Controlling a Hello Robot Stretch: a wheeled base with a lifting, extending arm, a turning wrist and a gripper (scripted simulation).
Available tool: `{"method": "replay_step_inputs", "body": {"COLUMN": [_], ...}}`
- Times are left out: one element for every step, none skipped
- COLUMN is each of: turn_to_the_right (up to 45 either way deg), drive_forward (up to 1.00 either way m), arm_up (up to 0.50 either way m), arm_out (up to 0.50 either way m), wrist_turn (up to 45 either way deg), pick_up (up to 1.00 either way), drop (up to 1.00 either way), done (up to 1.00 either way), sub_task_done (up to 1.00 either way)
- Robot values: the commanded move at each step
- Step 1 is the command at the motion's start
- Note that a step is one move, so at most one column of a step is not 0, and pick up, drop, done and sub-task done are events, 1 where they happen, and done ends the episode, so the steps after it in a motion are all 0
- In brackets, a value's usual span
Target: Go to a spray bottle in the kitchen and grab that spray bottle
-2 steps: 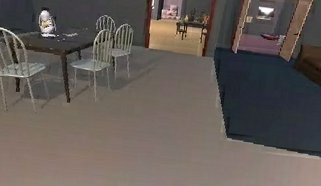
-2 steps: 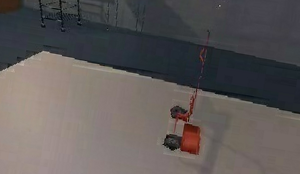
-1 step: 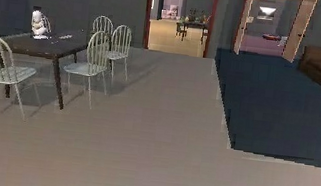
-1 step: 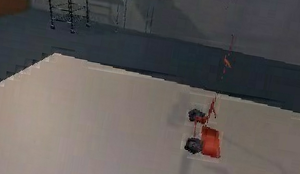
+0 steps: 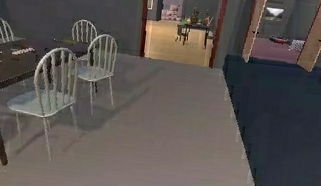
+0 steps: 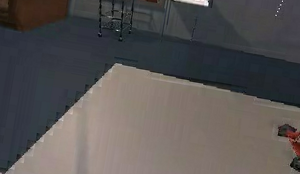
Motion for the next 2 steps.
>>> {"method": "replay_step_inputs", "body": {"turn_to_the_right": [0.0,3.0], "drive_forward": [1.0,0.0], "arm_up": [0.0,0.0], "arm_out": [0.0,0.0], "wrist_turn": [0.0,0.0], "pick_up": [0.0,0.0], "drop": [0.0,0.0], "done": [0.0,0.0], "sub_task_done": [0.0,0.0]}}
